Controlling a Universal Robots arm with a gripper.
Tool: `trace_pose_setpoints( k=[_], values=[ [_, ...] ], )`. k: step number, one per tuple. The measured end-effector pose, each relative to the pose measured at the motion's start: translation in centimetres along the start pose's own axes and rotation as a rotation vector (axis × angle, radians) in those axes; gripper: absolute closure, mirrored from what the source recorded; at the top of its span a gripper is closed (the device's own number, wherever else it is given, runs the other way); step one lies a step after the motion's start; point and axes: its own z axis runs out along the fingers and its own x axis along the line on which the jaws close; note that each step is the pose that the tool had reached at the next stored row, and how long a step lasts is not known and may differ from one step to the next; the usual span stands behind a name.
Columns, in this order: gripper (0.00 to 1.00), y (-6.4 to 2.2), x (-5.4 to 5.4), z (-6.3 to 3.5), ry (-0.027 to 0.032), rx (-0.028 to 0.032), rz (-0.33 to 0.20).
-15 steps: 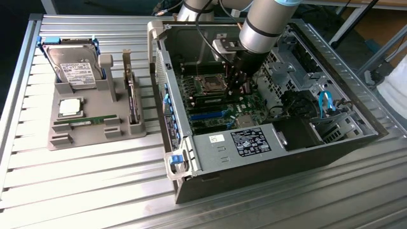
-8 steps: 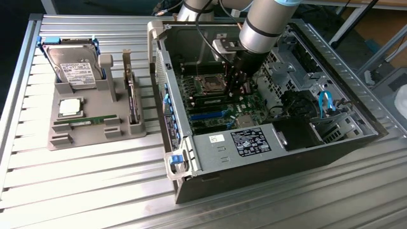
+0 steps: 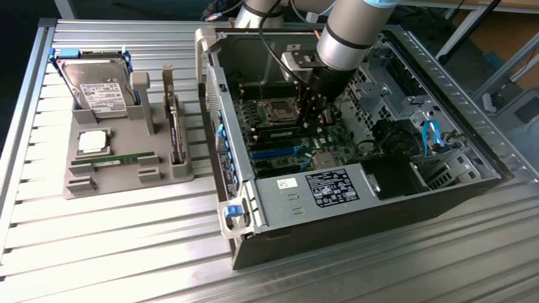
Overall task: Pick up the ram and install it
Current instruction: 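Insert the ram into the slot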
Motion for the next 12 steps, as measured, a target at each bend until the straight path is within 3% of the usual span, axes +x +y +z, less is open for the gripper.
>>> trace_pose_setpoints(
  k=[6,12],
  values=[
    [0.75,0.04,0.0,-0.92,0.0000,0.0000,0.000],
    [0.75,0.11,-0.1,-2.84,0.0001,0.0000,0.000]
  ],
)
